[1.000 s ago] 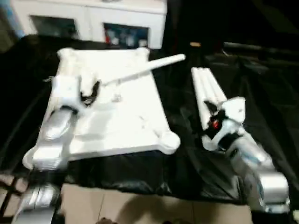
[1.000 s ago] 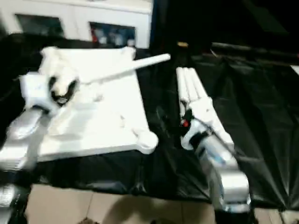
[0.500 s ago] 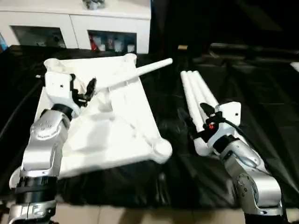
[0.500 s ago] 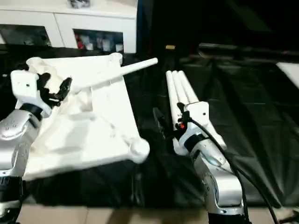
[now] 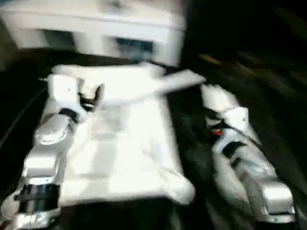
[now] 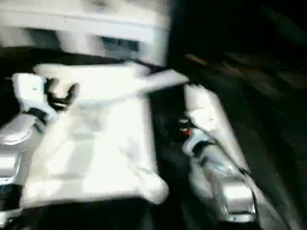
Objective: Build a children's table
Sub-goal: Insert table leg to table base
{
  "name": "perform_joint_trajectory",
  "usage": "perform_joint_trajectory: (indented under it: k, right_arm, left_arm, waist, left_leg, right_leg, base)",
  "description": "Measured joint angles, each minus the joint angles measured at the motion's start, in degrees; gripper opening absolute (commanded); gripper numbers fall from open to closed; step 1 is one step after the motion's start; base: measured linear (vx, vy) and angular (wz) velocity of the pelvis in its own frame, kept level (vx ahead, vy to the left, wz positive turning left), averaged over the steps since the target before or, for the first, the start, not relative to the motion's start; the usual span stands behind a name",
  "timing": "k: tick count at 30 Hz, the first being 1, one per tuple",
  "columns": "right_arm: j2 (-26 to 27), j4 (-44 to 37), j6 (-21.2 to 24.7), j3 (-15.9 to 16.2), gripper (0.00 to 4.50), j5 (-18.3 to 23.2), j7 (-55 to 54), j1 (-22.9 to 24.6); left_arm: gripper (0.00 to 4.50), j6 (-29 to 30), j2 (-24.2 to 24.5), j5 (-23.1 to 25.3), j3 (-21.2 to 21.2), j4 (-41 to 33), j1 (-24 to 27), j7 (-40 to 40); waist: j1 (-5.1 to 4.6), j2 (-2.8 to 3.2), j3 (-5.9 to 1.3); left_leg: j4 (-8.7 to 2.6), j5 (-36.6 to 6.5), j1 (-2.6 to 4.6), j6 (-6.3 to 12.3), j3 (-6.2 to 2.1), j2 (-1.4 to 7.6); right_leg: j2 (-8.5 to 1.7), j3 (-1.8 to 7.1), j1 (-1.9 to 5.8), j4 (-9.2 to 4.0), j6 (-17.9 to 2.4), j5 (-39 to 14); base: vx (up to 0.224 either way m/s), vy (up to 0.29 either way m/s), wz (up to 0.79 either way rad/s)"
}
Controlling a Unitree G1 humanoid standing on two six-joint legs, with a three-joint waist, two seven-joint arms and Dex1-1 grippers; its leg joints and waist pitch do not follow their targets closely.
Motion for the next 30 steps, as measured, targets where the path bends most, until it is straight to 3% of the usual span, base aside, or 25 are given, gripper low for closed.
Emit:
perform_joint_trajectory:
  k: [1, 2, 3, 4, 5, 6, 7, 8, 9, 10, 11, 13, 14, 17, 21, 26, 30]
  right_arm:
    - [1.1, -0.8, -0.3, 2.0, 4.5, 0.2, 0.3, 0.0]
    - [1.0, -1.0, -0.4, 2.8, 4.5, 0.2, 0.6, 0.5]
    - [0.4, -1.0, -0.4, 2.8, 4.5, 0.1, 0.7, 0.5]
    - [0.1, -1.0, -0.4, 2.5, 4.5, 0.1, 0.6, 0.5]
    - [-0.2, -1.2, -0.4, 2.0, 4.5, 0.1, 0.6, 0.7]
    - [-0.6, -1.3, -0.4, 1.7, 4.5, 0.1, 0.6, 0.9]
    - [-1.3, -1.3, -0.4, 0.9, 4.5, 0.1, 0.6, 1.0]
    - [-1.9, -1.1, -0.4, 0.0, 4.5, 0.1, 0.5, 1.3]
    - [-2.0, -1.0, -0.3, -0.6, 4.5, 0.1, 0.3, 1.7]
    - [-1.9, -1.0, -0.3, -0.7, 4.5, 0.2, 0.3, 1.8]
    - [-1.7, -1.0, -0.3, -0.6, 4.5, 0.3, 0.3, 1.7]
    - [-1.0, -1.2, -0.3, 0.2, 4.5, 0.4, 0.6, 1.7]
    - [-1.0, -1.2, -0.2, 0.7, 4.5, 0.5, 0.7, 1.6]
    - [-1.4, -1.3, -0.1, 0.9, 4.5, 0.8, 0.7, 1.7]
    - [-2.0, -1.9, 0.3, 0.7, 4.5, 0.8, 0.6, 2.1]
    - [-2.6, -3.1, 0.6, 0.2, 4.5, 0.5, -0.3, 2.9]
    - [-2.4, -4.1, 0.6, -0.1, 4.5, 0.3, -1.3, 3.2]
  left_arm:
    - [3.33, 0.4, 1.1, 0.2, 1.9, 1.1, 0.3, 0.4]
    - [3.33, 0.6, 0.9, 0.3, 2.4, 1.5, 0.3, 0.5]
    - [3.33, 0.6, 0.5, 0.3, 2.3, 1.2, 0.3, 0.5]
    - [3.33, 0.6, 0.2, 0.3, 1.8, 1.1, 0.2, 0.4]
    - [3.33, 0.5, 0.1, 0.1, 1.3, 1.0, -0.3, 0.2]
    - [3.33, 0.3, -0.4, -0.2, 1.0, 1.0, -0.7, -0.3]
    - [3.33, 0.1, -1.6, -0.4, 0.2, 1.0, -1.4, -0.6]
    - [3.33, 0.0, -1.8, -1.0, -1.5, 1.0, -1.4, -1.5]
    - [3.33, 0.0, -1.4, -1.3, -2.1, 1.0, -1.5, -2.5]
    - [3.33, -0.2, -0.7, -1.4, -2.3, 1.1, -1.5, -3.4]
    - [3.33, -0.7, 0.8, -1.7, -2.3, 1.7, -1.9, -5.3]
    - [3.33, -0.9, 2.3, -2.3, -1.4, 2.9, -2.1, -7.1]
    - [3.33, -0.8, 2.9, -2.5, -1.4, 4.9, -2.9, -9.1]
    - [3.65, -0.8, 4.3, -2.5, -2.0, 8.2, -4.2, -13.3]
    - [3.97, -1.8, 7.4, -2.5, -4.9, 13.4, -9.1, -20.3]
    - [4.09, -2.9, 6.5, -1.0, -6.5, 18.8, -11.5, -21.2]
    - [4.09, -3.2, 3.6, -1.0, -5.4, 20.0, -12.1, -17.0]
  waist:
    - [-0.51, -0.67, -0.08]
    - [-0.56, -1.07, -0.31]
    - [-0.68, -1.66, -0.5]
    - [-1.27, -2.23, -0.52]
    - [-1.69, -4.02, -0.25]
    - [-1.99, -5.76, -0.08]
    - [-1.96, -5.29, 0.71]
    - [-1.7, -4.33, 0.99]
    - [-1.65, -4.24, 1.04]
    - [-1.66, -3.97, 0.94]
    - [-1.53, -3.44, 1.01]
    - [-1.81, -3.19, 1.16]
    - [-1.85, -2.87, 1.4]
    - [-2.41, -2.31, 1.78]
    - [-2.97, -2.05, 1.82]
    - [-3.62, -1.09, 1.84]
    - [-4.18, -1.05, 1.84]
  left_leg:
    - [-0.22, -0.5, 0.68, 0.42, -0.69, -0.8]
    - [-0.83, -0.5, 1.51, 0.49, -0.68, -1.09]
    - [-1.7, -0.7, 2.65, 0.41, -0.08, -1.55]
    - [-2.2, -0.8, 3.51, 0.31, 0.52, -1.86]
    - [-3.07, -0.9, 4.91, 0.14, 3.01, -2.25]
    - [-3.03, -1.1, 5.93, -0.04, 3.99, -2.81]
    - [-1.94, -1.6, 6.06, 1.21, 4.15, -2.7]
    - [-0.33, -2.0, 5.03, 2.51, 2.83, -2.96]
    - [0.45, -1.4, 3.85, 1.88, 2.11, -3.68]
    - [-0.03, 0.6, 2.84, 1.16, 1.52, -3.87]
    - [-1.85, 2.3, 1.79, -1.16, 1.14, -3.24]
    - [-1.94, 3.3, 0.79, -1.61, 1.45, -1.84]
    - [-2.25, 3.5, 0.69, -1.59, 1.77, -1.29]
    - [-3.03, 3.7, 0.93, -1.54, 3.45, -0.34]
    - [-4.23, 3.8, 0.91, -1.54, 4.34, -0.38]
    - [-4.82, 5.8, 0.74, -0.67, 4.51, -0.24]
    - [-4.82, 5.9, 0.73, -0.67, 4.54, -0.24]
  right_leg:
    - [-1.46, -2.64, -2.41, 4.72, -0.4, 0.2]
    - [-1.82, -3.53, -4.16, 5.95, -0.3, 0.3]
    - [-2.68, -3.83, -7.25, 5.92, 0.1, 0.7]
    - [-3.58, -3.79, -9.04, 4.72, 0.3, 1.4]
    - [-4.99, -3.26, -9.94, -0.5, -2.0, 4.1]
    - [-5.73, -1.96, -9.65, -1.07, -1.8, 9.1]
    - [-4.81, -0.83, -9.42, -0.93, -1.8, 8.5]
    - [-4.0, -0.32, -8.88, -1.84, -2.2, 9.0]
    - [-3.97, -0.18, -8.88, -1.94, -2.6, 9.5]
    - [-3.67, -0.29, -8.87, -1.93, -2.5, 9.6]
    - [-2.94, -0.97, -8.85, -1.74, -2.4, 9.9]
    - [-2.19, -1.3, -8.61, -3.21, -2.7, 11.0]
    - [-2.24, -1.84, -8.39, -4.37, -2.5, 11.6]
    - [-2.62, -2.09, -7.77, -5.63, -2.5, 11.7]
    - [-3.36, -2.45, -7.7, -6.7, -2.4, 11.6]
    - [-3.44, -2.82, -7.83, -7.09, -2.4, 11.7]
    - [-3.5, -2.83, -7.84, -7.06, -2.4, 11.7]
  base:
    - [0.046, -0.06, -0.25]
    - [0.12, -0.08, -0.13]
    - [0.121, -0.044, 0.15]
    - [0.18, -0.084, 0.22]
    - [0.106, -0.063, 0.1]
    - [0.118, -0.087, 0.28]
    - [0.089, -0.082, 0.17]
    - [0.089, -0.082, 0.17]
    - [0.026, -0.057, -0.02]
    - [0.0, 0.0, 0.0]
    - [0.0, 0.0, 0.0]
    - [-0.084, -0.008, 0.02]
    - [-0.085, -0.001, 0.07]
    - [-0.097, 0.018, 0.16]
    - [-0.034, 0.003, 0.05]
    - [-0.012, 0.003, 0.0]
    - [0.0, 0.0, 0.0]
